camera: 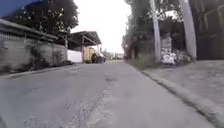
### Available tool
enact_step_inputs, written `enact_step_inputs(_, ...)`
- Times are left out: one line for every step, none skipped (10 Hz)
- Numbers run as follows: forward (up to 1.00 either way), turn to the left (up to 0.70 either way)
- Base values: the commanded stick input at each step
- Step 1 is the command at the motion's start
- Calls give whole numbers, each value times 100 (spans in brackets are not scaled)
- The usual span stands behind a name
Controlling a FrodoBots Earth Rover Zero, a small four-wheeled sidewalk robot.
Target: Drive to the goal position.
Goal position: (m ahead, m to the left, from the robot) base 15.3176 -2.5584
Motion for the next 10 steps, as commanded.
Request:
enact_step_inputs(100, -36)
enact_step_inputs(100, -36)
enact_step_inputs(100, -36)
enact_step_inputs(100, -24)
enact_step_inputs(100, 4)
enact_step_inputs(100, 4)
enact_step_inputs(100, 4)
enact_step_inputs(100, 4)
enact_step_inputs(100, 4)
enact_step_inputs(100, 4)
